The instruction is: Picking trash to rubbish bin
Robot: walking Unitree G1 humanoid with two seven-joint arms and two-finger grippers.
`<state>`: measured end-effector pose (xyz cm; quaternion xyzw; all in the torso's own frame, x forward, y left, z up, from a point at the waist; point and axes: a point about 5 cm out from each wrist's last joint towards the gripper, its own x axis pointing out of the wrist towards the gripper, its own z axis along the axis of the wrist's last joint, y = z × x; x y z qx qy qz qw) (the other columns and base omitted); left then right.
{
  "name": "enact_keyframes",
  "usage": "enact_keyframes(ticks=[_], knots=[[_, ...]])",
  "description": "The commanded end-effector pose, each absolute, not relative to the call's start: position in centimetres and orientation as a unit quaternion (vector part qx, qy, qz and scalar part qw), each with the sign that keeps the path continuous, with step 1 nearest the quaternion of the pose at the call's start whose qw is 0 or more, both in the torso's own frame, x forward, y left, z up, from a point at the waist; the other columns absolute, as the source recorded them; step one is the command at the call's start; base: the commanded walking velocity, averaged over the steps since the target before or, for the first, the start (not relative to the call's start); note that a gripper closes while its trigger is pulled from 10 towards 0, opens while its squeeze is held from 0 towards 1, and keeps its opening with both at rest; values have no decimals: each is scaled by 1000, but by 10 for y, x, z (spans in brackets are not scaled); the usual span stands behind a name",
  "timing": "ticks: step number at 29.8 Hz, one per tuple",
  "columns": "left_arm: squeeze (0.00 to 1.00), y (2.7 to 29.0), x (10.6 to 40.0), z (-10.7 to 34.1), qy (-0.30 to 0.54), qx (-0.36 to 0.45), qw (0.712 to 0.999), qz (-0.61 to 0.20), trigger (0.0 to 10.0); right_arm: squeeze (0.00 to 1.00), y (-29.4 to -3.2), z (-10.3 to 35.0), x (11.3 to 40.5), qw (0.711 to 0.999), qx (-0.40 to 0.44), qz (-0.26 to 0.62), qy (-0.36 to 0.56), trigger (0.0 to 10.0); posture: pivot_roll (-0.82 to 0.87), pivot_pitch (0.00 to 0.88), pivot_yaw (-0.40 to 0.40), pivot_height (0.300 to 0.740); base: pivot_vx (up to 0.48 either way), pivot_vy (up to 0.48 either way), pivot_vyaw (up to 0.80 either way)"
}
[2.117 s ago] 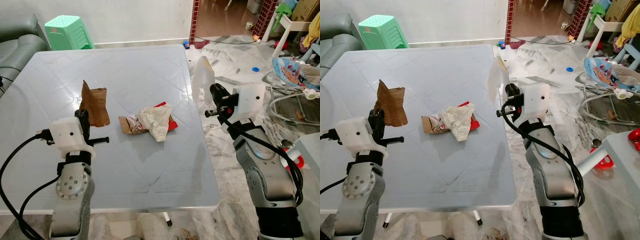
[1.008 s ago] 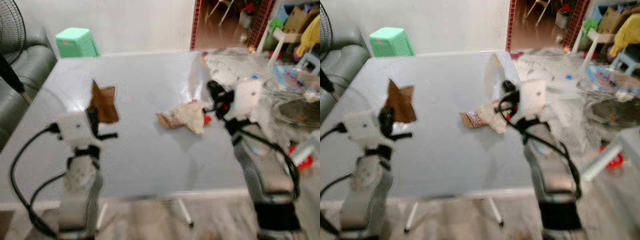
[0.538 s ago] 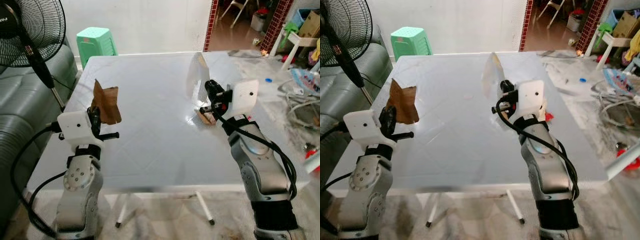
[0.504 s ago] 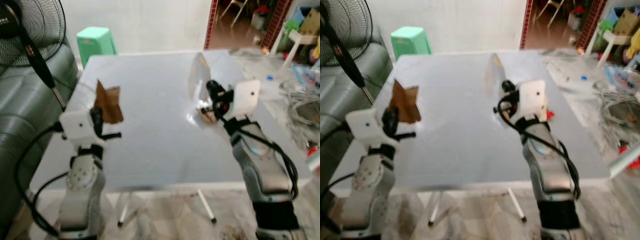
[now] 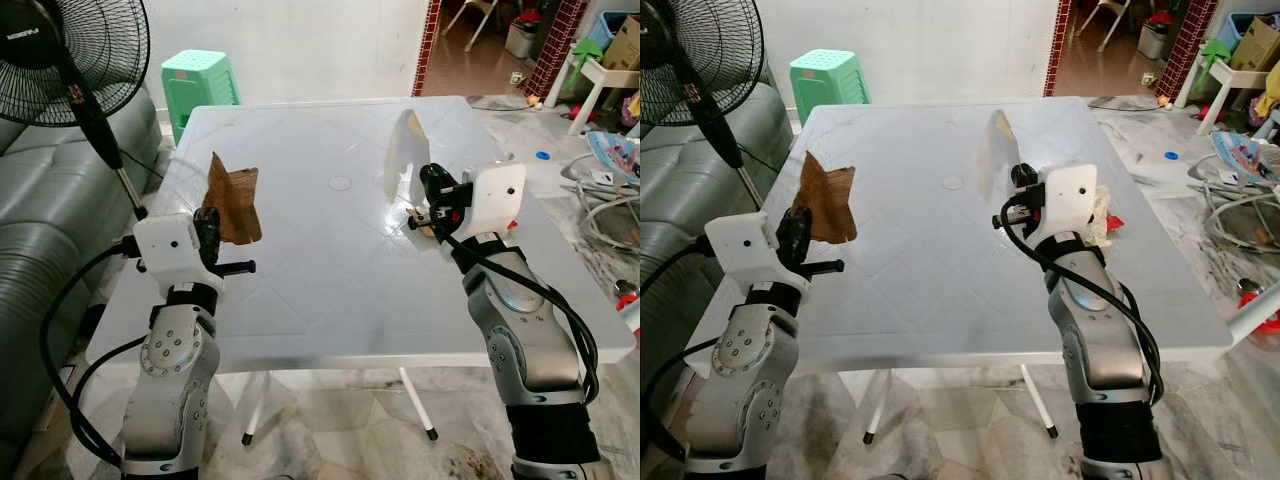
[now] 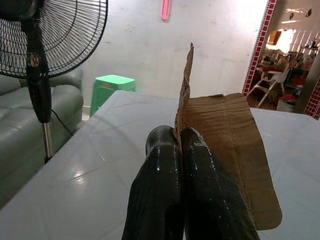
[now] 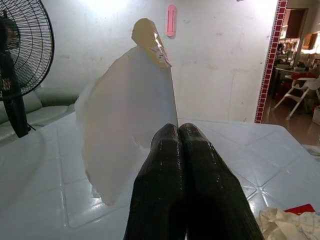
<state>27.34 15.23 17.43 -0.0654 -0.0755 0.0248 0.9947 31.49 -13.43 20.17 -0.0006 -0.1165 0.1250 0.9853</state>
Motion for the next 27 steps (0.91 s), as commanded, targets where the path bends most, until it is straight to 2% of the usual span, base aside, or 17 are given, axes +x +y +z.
enact_keyframes(ticks=[1,13,27], knots=[[0,149,275,181,-86,-69,994,14,0,0,-135,204,316,985,-4,124,-119,0,26,20,4,740,0,0,0],[0,147,275,181,-83,-72,994,7,0,0,-135,203,316,986,-3,122,-117,0,24,19,7,740,0,0,0],[0,147,275,181,-81,-74,994,4,0,0,-136,201,316,986,-2,119,-114,0,25,22,10,740,-252,0,0]])
